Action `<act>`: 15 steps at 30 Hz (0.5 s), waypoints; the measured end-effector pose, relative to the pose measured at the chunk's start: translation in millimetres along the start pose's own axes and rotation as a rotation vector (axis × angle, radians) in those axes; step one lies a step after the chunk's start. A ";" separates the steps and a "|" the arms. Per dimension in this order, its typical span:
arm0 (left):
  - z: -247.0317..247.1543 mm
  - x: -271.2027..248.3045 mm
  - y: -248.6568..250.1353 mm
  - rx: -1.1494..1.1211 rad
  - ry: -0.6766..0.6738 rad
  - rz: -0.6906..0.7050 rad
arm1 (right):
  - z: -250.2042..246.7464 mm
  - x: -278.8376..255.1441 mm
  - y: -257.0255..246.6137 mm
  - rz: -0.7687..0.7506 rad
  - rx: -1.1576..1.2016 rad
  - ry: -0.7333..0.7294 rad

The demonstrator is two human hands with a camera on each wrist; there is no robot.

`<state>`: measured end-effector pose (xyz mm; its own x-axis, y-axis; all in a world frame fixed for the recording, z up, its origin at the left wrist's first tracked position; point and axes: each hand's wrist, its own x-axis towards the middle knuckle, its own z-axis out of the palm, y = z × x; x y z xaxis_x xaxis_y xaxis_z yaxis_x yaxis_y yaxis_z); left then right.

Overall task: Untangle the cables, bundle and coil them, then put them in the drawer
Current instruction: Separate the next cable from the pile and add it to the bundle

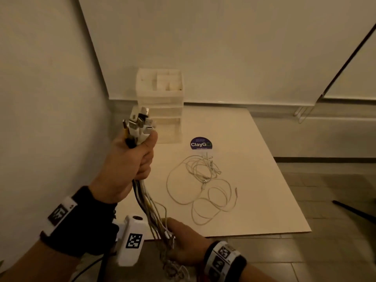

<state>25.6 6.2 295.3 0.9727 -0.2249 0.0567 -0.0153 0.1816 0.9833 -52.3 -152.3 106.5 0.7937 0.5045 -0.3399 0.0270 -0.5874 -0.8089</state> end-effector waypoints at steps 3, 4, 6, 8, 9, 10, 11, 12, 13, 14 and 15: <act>5.8 1.7 -4.4 0.006 0.024 -0.021 | -49.1 -16.7 33.1 0.167 0.045 0.070; 7.8 2.4 -4.8 0.004 0.041 -0.030 | -66.8 -17.0 50.9 0.225 0.030 0.173; 11.5 5.2 -4.9 -0.003 0.078 -0.077 | -100.3 -10.7 92.1 0.390 -0.075 0.409; 12.9 9.0 -5.7 -0.051 0.101 -0.167 | -128.3 -5.6 130.0 0.617 -0.163 0.542; 12.6 11.3 -6.3 -0.096 0.110 -0.215 | -138.0 -4.7 145.0 0.719 -0.181 0.557; 12.1 13.6 -7.1 -0.148 0.121 -0.253 | -144.3 -4.0 158.6 0.802 -0.181 0.540; 12.1 15.4 -7.2 -0.199 0.129 -0.276 | -147.3 -3.4 168.7 0.861 -0.163 0.517; 11.8 17.2 -7.8 -0.237 0.132 -0.283 | -146.7 -2.0 176.1 0.893 -0.143 0.504; 12.4 19.1 -7.8 -0.265 0.131 -0.282 | -143.4 0.6 182.8 0.908 -0.132 0.497; 12.5 21.2 -8.6 -0.283 0.129 -0.276 | -139.6 4.2 187.9 0.912 -0.125 0.494; 13.2 23.5 -9.6 -0.297 0.128 -0.269 | -135.2 8.4 192.5 0.910 -0.124 0.494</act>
<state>45.5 -13.4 289.4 0.9540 -0.1844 -0.2362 0.2928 0.4048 0.8663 41.8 -346.7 12.8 0.7050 -0.4603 -0.5395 -0.6662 -0.6906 -0.2814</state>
